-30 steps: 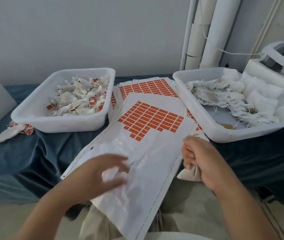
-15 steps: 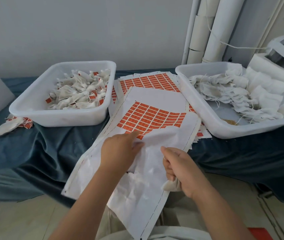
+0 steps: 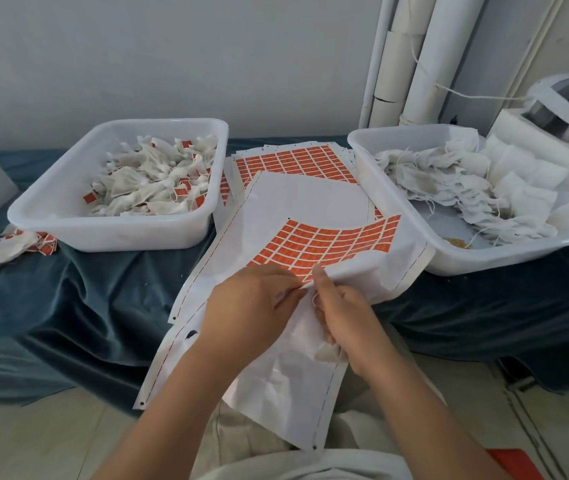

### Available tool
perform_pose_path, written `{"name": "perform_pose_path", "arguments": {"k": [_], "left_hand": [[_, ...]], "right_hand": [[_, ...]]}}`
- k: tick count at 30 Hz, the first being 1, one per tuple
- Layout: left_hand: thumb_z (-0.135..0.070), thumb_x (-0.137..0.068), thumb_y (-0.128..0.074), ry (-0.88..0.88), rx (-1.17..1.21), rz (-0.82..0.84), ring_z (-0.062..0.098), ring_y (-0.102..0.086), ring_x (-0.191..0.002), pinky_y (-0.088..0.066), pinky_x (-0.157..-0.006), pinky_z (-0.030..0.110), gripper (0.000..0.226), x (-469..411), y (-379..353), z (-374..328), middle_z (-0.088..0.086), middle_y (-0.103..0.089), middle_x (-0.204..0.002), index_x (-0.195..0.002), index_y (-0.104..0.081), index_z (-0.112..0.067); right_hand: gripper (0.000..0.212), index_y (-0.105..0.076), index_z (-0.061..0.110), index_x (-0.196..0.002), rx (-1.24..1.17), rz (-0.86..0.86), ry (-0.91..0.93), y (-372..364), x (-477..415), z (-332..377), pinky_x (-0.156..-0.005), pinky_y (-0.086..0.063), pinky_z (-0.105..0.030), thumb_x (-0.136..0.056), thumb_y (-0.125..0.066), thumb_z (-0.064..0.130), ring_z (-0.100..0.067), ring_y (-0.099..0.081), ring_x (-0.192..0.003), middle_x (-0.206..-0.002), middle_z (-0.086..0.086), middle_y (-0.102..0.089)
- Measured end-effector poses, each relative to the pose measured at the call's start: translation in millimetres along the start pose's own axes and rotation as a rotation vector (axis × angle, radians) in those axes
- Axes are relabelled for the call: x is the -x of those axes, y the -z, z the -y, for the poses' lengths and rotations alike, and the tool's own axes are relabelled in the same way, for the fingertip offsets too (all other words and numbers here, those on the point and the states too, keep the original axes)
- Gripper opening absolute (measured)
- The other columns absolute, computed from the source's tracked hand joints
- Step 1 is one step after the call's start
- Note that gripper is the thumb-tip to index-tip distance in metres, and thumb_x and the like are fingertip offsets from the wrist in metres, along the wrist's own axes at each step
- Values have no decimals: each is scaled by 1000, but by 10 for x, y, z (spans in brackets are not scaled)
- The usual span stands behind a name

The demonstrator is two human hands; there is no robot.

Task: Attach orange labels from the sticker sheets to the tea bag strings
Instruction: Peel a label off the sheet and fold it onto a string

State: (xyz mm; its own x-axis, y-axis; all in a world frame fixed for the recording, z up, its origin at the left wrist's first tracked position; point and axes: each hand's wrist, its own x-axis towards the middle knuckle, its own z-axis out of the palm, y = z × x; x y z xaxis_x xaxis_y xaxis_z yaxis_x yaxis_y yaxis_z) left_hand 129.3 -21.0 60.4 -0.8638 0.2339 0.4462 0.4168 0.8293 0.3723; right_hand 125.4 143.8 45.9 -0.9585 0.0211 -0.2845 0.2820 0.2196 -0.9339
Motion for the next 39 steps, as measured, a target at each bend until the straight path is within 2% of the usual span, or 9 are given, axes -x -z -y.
{"name": "perform_pose_path", "arguments": {"k": [5, 12, 16, 18, 22, 26, 30, 34, 39], "left_hand": [[-42, -104, -60, 58, 99, 118, 8, -66, -81, -54, -67, 24, 26, 35, -38, 43, -15, -76, -95, -103, -83, -29], [-34, -101, -63, 521, 446, 58, 10, -52, -46, -47, -47, 32, 35, 2, -94, 89, -5, -65, -60, -69, -69, -19], [-35, -104, -61, 719, 659, -201, 4, -72, -71, -52, -52, 14, 25, -49, -32, 91, -17, -76, -81, -86, -79, -31], [-35, -104, -63, 785, 875, -281, 5, -75, -75, -55, -62, 12, 25, -75, 31, 60, -13, -79, -89, -87, -82, -34], [-29, -102, -68, 853, 1229, -356, 17, -79, -95, -62, -83, 24, 21, -94, 91, -24, 2, -81, -101, -91, -85, -27], [-24, -103, -67, 953, 1533, -393, 22, -78, -103, -62, -83, 26, 18, -120, 123, -133, 11, -80, -109, -100, -84, -16], [-27, -104, -66, 943, 1667, -344, 23, -77, -107, -62, -78, 25, 22, -70, 142, -263, 12, -78, -116, -110, -81, -13], [-37, -105, -62, 904, 1628, -227, 21, -75, -111, -60, -71, 26, 30, 0, 148, -426, 6, -77, -120, -117, -79, -15], [-38, -109, -52, 830, 1517, -59, 22, -73, -116, -55, -105, 46, 33, 81, 57, -631, 7, -78, -118, -117, -79, -21]], "right_hand": [[38, -60, 32, -80, -64, 13, 52, -21, -15, -73, -46, -41, -8, -102, -51, 63, 5, -56, -45, -53, 19, -57], [42, -65, 45, -67, -85, 48, 99, -14, 2, -156, -53, -42, -20, -104, -51, 57, -1, -49, -49, -58, 12, -52], [42, -68, 44, -70, -109, 45, 44, 62, -39, -143, -53, -44, -22, -104, -49, 62, -4, -47, -50, -58, 12, -50], [53, -64, 32, -66, -74, 78, 4, 105, -55, -122, -57, -46, -26, -103, -45, 64, -9, -47, -53, -59, 7, -47], [40, -64, 18, -65, -213, 327, -37, 191, 35, -68, -58, -47, -30, -102, -49, 23, -14, -42, -54, -64, -3, -44], [26, -79, 31, -104, -32, 413, 227, 308, 266, 120, -74, -55, -23, -108, -54, 26, -11, -62, -72, -80, 5, -66], [37, -57, 57, -133, 67, 350, 467, 388, 456, 369, -86, -55, -15, -103, -60, 36, -8, -74, -94, -100, 9, -79], [50, -47, 63, -137, 180, 225, 613, 433, 591, 468, -93, -43, -2, -102, -69, 35, 6, -70, -106, -104, 27, -77], [16, -75, 43, -112, 306, 39, 766, 490, 653, 424, -78, -48, -5, -97, -72, 42, 10, -70, -95, -99, 32, -75]]}}
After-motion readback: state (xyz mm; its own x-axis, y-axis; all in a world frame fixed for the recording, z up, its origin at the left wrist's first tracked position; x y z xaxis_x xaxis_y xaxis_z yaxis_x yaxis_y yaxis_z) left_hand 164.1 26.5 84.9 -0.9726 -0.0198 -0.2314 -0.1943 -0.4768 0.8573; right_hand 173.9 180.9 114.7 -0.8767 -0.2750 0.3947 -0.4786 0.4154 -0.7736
